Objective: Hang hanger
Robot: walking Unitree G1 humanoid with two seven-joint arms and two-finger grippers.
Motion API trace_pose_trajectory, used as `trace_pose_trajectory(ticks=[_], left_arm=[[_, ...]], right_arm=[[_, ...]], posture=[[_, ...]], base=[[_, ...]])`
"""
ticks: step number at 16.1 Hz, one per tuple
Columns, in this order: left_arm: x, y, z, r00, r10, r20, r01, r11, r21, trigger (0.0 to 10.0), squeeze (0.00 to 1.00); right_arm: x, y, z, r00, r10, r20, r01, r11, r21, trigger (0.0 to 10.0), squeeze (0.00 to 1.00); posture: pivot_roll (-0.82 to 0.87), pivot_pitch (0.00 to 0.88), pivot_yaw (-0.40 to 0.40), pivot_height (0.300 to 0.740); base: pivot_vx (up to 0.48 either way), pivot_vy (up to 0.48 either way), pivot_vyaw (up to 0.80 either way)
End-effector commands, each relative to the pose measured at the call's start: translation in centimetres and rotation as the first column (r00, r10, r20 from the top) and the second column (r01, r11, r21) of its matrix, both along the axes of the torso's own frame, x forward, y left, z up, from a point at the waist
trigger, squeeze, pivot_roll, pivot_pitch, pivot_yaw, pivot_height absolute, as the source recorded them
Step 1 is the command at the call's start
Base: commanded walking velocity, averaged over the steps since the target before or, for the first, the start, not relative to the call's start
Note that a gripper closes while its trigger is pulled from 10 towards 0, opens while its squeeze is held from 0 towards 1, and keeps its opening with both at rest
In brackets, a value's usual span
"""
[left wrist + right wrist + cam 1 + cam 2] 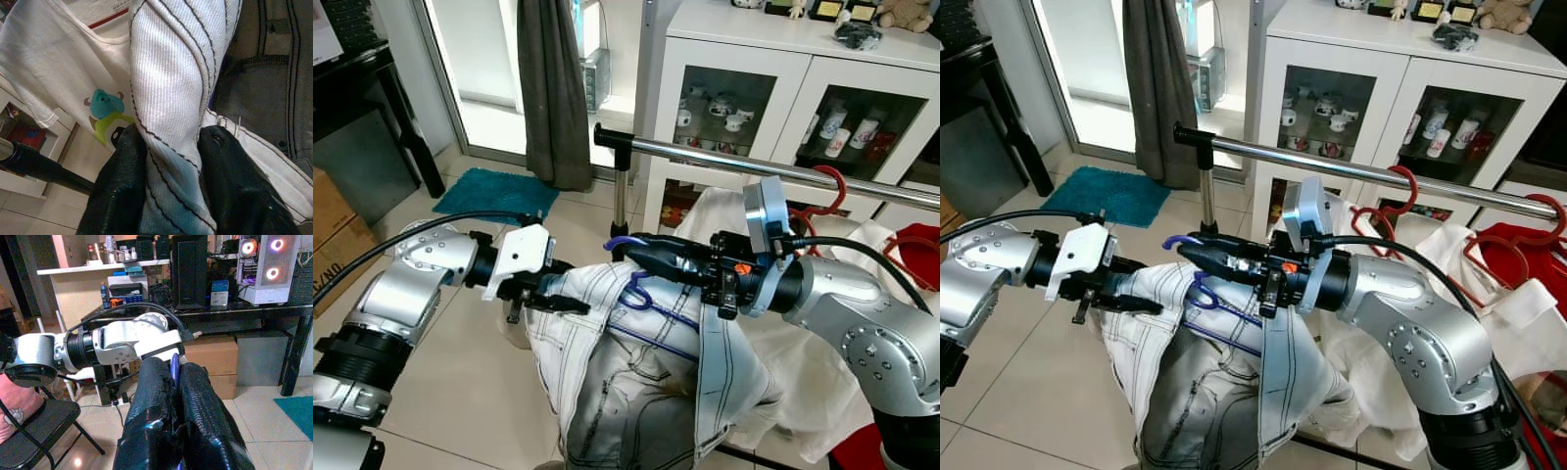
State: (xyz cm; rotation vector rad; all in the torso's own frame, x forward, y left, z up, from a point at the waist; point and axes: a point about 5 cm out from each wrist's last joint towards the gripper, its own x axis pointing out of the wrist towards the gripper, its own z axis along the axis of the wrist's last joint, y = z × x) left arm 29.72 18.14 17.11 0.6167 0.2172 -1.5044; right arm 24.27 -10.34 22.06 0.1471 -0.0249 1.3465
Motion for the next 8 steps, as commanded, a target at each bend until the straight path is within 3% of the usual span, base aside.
trace_pose_trajectory(ticks=[1, 8], left_arm=[[0.16, 0.02, 0.1, 1.0, -0.003, 0.001, 0.003, 1.0, 0.011, 0.0, 0.0], [-0.03, 0.24, -0.01, 1.0, -0.006, -0.023, 0.006, 1.0, 0.023, 0.0, 0.0]], right_arm=[[-0.43, 0.2, 1.48, 0.998, 0.029, 0.062, -0.032, 0.999, 0.043, 0.0, 0.0], [-0.22, 0.34, 1.5, 0.997, 0.022, 0.069, -0.026, 0.998, 0.054, 0.0, 0.0]], posture=[[-0.09, 0.0, -0.021, 0.74], [-0.08, 0.0, -0.024, 0.74]], base=[[0.0, 0.0, 0.0], [0.0, 0.0, 0.0]])
